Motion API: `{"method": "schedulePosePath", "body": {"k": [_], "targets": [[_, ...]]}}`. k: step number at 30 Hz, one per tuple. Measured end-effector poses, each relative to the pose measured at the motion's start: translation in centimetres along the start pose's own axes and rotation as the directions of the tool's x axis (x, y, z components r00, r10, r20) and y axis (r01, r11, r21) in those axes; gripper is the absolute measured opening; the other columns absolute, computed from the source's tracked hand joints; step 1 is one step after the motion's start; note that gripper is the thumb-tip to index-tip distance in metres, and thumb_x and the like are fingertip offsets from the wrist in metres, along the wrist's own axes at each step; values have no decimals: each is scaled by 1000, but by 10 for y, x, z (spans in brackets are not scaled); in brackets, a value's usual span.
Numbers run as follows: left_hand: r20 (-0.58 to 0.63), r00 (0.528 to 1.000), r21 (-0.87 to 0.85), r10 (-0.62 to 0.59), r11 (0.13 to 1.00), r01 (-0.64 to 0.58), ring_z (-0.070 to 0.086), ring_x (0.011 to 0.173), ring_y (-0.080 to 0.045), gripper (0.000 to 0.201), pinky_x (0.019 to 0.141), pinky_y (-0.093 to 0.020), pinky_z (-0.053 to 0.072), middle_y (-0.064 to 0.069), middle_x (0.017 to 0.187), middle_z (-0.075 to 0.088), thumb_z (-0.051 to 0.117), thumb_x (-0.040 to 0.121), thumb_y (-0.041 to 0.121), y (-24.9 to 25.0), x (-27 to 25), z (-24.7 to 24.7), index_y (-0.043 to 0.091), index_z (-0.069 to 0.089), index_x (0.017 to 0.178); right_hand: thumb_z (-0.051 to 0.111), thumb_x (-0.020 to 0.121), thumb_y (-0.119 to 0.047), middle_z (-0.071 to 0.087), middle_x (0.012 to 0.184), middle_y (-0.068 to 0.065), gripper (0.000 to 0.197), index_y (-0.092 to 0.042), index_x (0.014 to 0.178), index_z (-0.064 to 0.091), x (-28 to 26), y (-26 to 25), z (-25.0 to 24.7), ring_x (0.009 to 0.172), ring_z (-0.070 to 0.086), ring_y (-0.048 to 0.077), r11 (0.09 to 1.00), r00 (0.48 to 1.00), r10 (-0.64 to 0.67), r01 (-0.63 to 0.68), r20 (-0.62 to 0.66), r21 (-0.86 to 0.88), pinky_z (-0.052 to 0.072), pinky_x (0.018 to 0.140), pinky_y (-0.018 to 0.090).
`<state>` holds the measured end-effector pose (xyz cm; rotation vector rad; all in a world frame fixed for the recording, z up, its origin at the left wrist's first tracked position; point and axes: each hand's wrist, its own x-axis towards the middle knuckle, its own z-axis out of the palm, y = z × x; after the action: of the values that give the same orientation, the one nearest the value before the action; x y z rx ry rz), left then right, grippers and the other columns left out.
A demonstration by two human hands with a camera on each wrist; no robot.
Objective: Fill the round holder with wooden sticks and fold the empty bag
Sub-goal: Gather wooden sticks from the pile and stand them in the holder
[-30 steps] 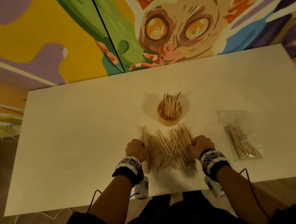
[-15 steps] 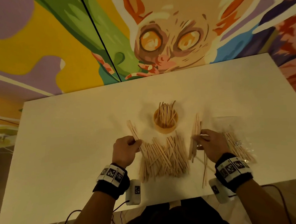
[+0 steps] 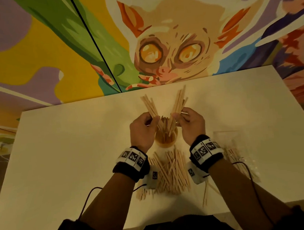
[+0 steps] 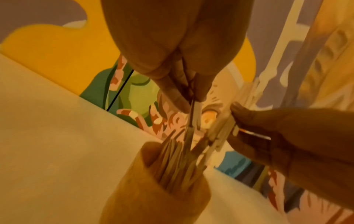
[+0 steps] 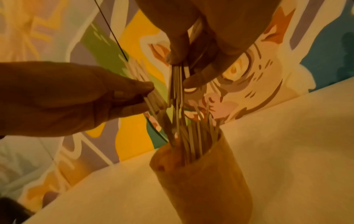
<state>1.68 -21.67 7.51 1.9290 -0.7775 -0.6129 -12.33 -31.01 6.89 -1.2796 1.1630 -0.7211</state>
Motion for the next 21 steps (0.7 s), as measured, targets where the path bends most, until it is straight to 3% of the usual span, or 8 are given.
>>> {"method": "schedulePosePath", "body": {"k": [2, 5, 9, 12, 14, 17, 21], "targets": [[-3, 1000, 48, 15, 999, -15, 71, 79, -11, 11, 75, -25, 56, 6, 84, 75, 70, 94, 25, -4, -4, 12, 15, 74, 92, 71, 89, -24, 77, 98, 1, 22, -14, 108, 69, 1, 10, 6, 89, 73, 12, 997, 1000, -9, 10, 19, -79, 59, 82, 31], [55, 998, 108, -39, 994, 33, 71, 80, -13, 8, 75, -29, 58, 5, 86, 75, 66, 96, 20, -19, -11, 23, 16, 72, 95, 68, 91, -25, 74, 96, -7, 14, -21, 104, 71, -6, 22, 11, 82, 68, 0, 977, 998, 8, 4, 57, -211, 52, 70, 11], [103, 993, 232, -65, 972, 40, 67, 75, -17, 10, 68, -28, 55, 3, 85, 73, 63, 98, 24, -31, -14, 29, 15, 68, 97, 65, 92, -26, 68, 98, -6, 16, -21, 107, 68, -7, 31, 11, 86, 64, 12, 916, 995, 36, 6, 97, -401, 52, 78, 24], [104, 992, 270, -69, 962, 38, 62, 69, -14, 10, 58, -13, 43, 7, 78, 68, 62, 98, 23, -31, -15, 29, 15, 66, 92, 63, 93, -28, 68, 95, -4, 11, -21, 101, 67, -7, 30, 13, 86, 63, 16, 875, 989, 45, 29, 140, -483, 53, 80, 29], [118, 991, 307, -63, 951, 24, 61, 69, -10, 9, 58, -8, 39, 10, 79, 68, 62, 97, 23, -31, -14, 28, 19, 68, 93, 65, 93, -31, 69, 92, -4, 11, -21, 98, 68, -7, 30, 14, 85, 65, 17, 856, 987, 63, 21, 145, -516, 55, 80, 30], [143, 989, 327, -24, 945, -25, 67, 80, -8, 16, 72, -17, 50, 10, 94, 76, 62, 96, 25, -31, -13, 25, 24, 74, 106, 66, 91, -35, 73, 92, -1, 18, -19, 98, 71, -6, 28, 13, 84, 67, 19, 819, 982, 85, 27, 168, -573, 57, 81, 35], [111, 993, 367, 45, 927, -83, 71, 87, -19, 21, 82, -39, 60, 2, 99, 78, 66, 93, 26, -29, -12, 17, 20, 73, 111, 63, 93, -32, 72, 117, 6, 33, -21, 124, 68, -6, 18, 8, 107, 67, 27, 766, 969, 71, 100, 238, -635, 54, 94, 42]]}}
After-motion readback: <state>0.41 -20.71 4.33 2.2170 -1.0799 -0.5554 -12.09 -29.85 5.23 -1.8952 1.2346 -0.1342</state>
